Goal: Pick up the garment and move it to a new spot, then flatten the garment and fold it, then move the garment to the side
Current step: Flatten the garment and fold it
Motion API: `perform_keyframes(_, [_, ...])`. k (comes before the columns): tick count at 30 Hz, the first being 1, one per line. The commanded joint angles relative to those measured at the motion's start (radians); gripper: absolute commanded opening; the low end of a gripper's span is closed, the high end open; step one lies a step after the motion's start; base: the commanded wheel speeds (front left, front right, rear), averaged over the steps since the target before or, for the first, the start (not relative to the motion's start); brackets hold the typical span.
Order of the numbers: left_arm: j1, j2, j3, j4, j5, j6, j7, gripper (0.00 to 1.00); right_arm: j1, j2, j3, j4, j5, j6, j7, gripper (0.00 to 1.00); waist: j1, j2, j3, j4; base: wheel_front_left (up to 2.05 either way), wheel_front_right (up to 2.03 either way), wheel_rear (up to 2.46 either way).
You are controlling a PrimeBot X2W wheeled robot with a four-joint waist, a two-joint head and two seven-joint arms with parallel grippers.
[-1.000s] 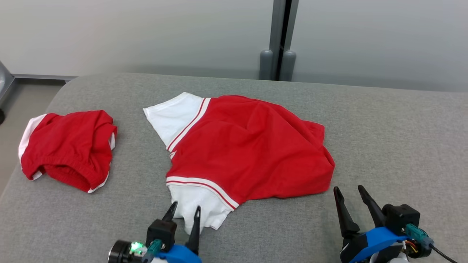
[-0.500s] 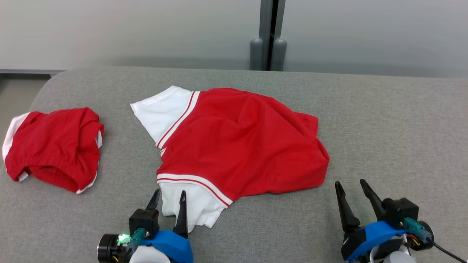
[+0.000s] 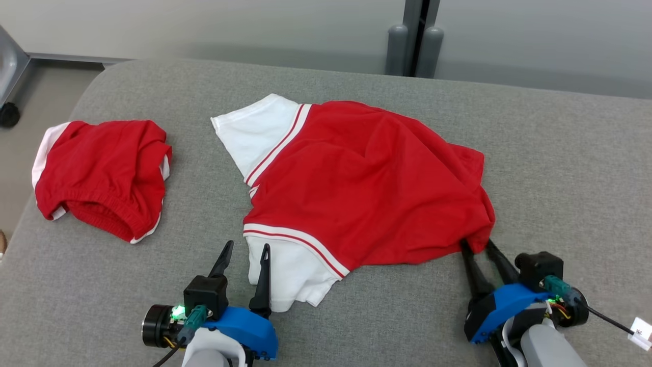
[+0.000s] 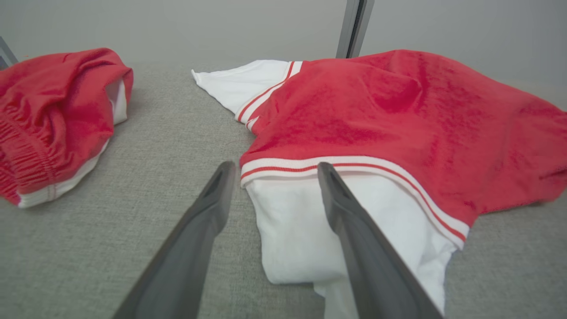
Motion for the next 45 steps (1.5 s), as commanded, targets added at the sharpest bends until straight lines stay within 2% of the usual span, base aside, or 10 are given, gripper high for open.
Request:
perform_keyframes(1, [-0.012,-0.001,0.007,-0.01,0.008,0.0,-0.005,1.0,-0.025,-0.003,0.003,-0.007,0.016,0.0,-0.004,0.0,-0.0001,0.0,0.005,0.003,0.0,0.0,0.0])
perform_keyframes(12, [0.033,-0.002,0.029,-0.023,0.017,-0.009,-0.005,1.0,0.034,-0.003,-0.066,-0.251,0.055,0.0,-0.004,0.0,-0.0001,0.0,-0.054,-0.083,0.0,0.0,0.0])
perform_keyframes(19, [0.069,-0.002,0.017,0.001,0.001,-0.005,-0.005,1.0,0.072,-0.003,-0.116,-0.383,0.008,0.0,-0.004,0.0,-0.0001,0.0,-0.101,-0.155,0.0,0.0,0.0])
perform_keyframes(24, [0.073,-0.001,0.004,0.015,-0.011,-0.006,-0.005,1.0,0.07,-0.002,-0.129,-0.424,-0.051,0.0,-0.004,0.0,-0.0001,0.0,-0.103,-0.166,0.0,0.0,0.0])
perform_keyframes(25, [0.069,-0.001,0.001,0.016,-0.013,-0.006,-0.005,1.0,0.053,-0.002,-0.111,-0.422,-0.05,0.0,-0.004,0.2,-0.0001,0.0,-0.099,-0.164,0.0,0.0,0.0])
perform_keyframes(26, [0.066,-0.002,-0.002,0.019,-0.017,-0.006,-0.005,1.0,0.035,-0.001,-0.09,-0.414,-0.054,0.0,-0.004,0.86,-0.0001,0.0,-0.094,-0.16,0.0,0.0,0.0])
perform_keyframes(27, [0.061,-0.001,-0.005,0.023,-0.018,-0.006,-0.005,1.0,0.018,-0.001,-0.066,-0.396,-0.057,0.0,-0.003,1.0,-0.0001,0.0,-0.089,-0.154,0.0,0.0,0.0])
perform_keyframes(35, [0.034,-0.002,-0.018,0.039,-0.023,-0.004,-0.005,1.0,-0.085,-0.003,0.004,-0.228,-0.019,0.0,-0.003,1.0,-0.0001,0.0,-0.049,-0.1,0.0,0.0,0.0])
perform_keyframes(40, [0.028,-0.002,-0.003,0.026,-0.017,-0.003,-0.005,1.0,-0.083,-0.004,-0.052,-0.204,-0.007,0.0,-0.003,1.0,-0.0001,0.0,-0.019,-0.102,0.0,0.0,0.0])
perform_keyframes(45, [0.013,-0.002,-0.011,0.014,-0.025,-0.008,-0.005,1.0,-0.075,-0.003,-0.147,-0.249,0.006,0.0,-0.003,1.0,-0.0001,0.0,0.008,-0.118,0.0,0.0,0.0])
